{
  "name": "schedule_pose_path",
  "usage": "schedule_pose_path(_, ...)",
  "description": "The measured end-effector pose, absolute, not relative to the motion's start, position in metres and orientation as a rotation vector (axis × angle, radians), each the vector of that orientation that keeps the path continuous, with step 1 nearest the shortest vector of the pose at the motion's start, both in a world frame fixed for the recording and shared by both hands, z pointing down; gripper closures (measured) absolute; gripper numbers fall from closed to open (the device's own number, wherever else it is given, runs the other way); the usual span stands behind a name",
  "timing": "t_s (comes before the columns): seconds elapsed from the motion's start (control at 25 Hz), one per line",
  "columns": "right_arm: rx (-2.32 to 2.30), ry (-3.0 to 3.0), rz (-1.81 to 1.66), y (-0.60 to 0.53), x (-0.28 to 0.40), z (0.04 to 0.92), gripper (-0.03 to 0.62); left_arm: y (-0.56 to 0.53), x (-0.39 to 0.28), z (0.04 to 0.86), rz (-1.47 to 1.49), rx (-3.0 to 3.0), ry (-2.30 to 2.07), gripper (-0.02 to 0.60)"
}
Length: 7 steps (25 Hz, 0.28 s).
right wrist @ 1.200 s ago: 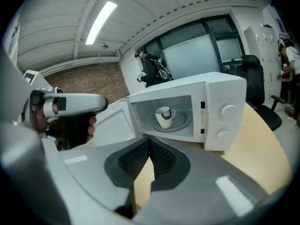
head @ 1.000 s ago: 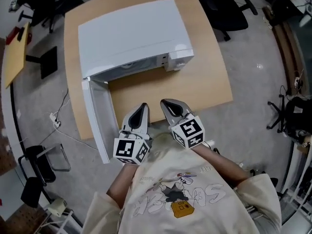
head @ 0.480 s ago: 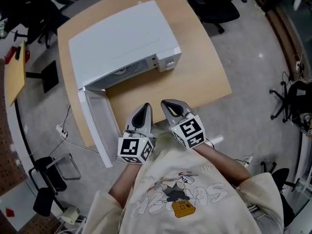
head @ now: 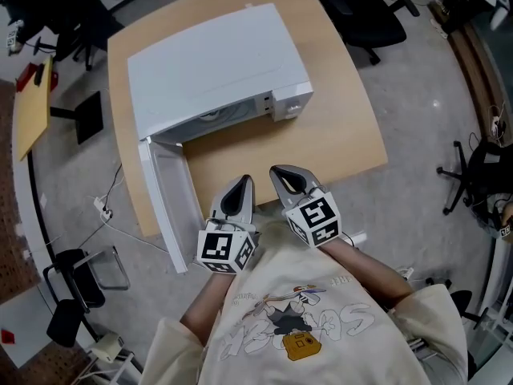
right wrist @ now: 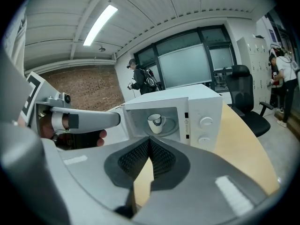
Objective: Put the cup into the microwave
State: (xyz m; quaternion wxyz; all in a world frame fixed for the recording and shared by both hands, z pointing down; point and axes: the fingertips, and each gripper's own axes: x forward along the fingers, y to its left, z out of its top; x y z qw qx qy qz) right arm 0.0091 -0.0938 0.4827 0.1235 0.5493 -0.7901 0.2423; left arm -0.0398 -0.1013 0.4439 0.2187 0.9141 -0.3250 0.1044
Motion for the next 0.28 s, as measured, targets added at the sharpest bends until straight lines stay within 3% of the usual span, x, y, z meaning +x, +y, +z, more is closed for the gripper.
schedule_pose_path(0.28, 1.597, -2.308, 0.702, -0.0953, 0.0062, 0.4815, 0.591, -0.1032, -0.0418, 0.4456, 0.286, 2.520, -0.899, 0.578)
